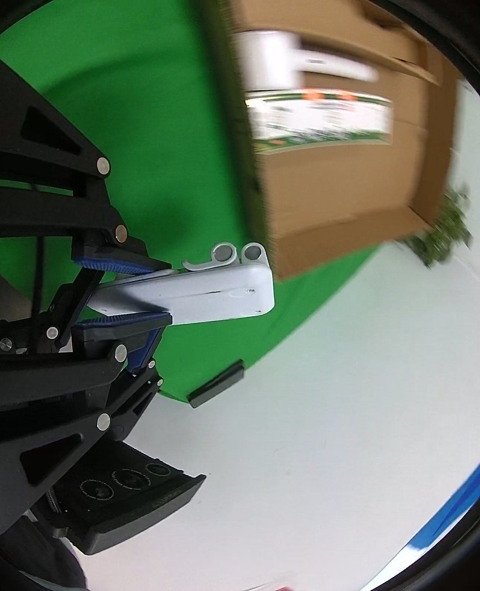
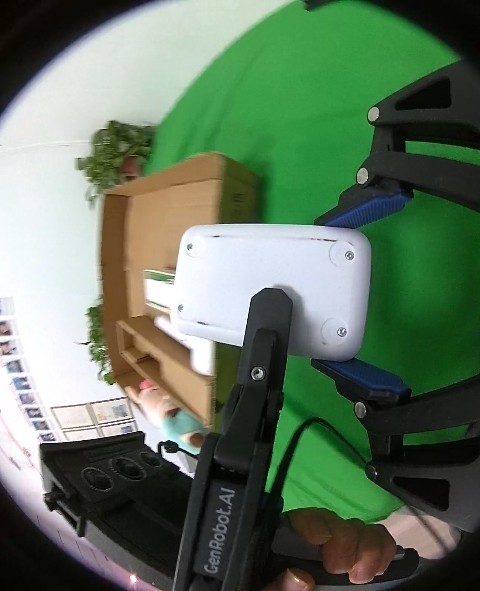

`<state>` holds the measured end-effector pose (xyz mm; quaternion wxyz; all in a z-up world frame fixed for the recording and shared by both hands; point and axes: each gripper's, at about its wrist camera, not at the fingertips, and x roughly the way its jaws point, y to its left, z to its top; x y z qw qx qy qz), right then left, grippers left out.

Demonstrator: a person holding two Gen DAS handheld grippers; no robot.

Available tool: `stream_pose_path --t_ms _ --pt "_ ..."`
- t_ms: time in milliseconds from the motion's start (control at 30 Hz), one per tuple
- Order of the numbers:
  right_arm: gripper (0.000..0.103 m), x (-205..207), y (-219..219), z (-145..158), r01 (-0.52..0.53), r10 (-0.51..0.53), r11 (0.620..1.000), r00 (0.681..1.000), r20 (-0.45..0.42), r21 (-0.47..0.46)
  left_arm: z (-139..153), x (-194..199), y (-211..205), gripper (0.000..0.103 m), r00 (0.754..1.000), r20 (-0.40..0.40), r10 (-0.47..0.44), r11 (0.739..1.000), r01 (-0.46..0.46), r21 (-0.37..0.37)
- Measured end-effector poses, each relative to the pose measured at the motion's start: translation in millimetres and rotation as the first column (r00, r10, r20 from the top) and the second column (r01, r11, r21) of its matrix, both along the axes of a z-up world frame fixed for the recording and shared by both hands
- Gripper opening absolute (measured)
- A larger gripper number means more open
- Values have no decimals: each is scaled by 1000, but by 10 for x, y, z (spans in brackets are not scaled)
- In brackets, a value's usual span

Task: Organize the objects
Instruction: 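Grasp the white plastic case with the left gripper and lift it, then carry the white case with the left gripper into the box beside the medicine box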

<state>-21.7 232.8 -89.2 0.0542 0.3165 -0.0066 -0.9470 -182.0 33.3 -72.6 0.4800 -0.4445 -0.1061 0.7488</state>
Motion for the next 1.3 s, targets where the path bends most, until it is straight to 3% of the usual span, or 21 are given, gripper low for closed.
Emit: stream_pose_path --t_ms 200,367,767,1033,1300 --pt "65 -77 -32 384 -8 13 999 991 -130 38 633 -6 -251 15 984 -177 -6 1000 5 -8" --pt "65 -177 -41 673 -18 26 999 977 -210 40 1062 160 367 15 957 -289 1 1000 -7 -22" --pt "65 -513 -7 1150 -37 47 999 952 -301 39 1882 -34 403 15 925 -379 18 999 -27 -19" --pt "65 -817 100 1096 -51 49 999 967 -248 -1 1849 -311 462 15 943 -333 3 999 -18 -42" --pt "65 -1076 170 938 -60 54 998 985 -163 -35 1435 -686 598 15 963 -271 2 998 -20 -65"
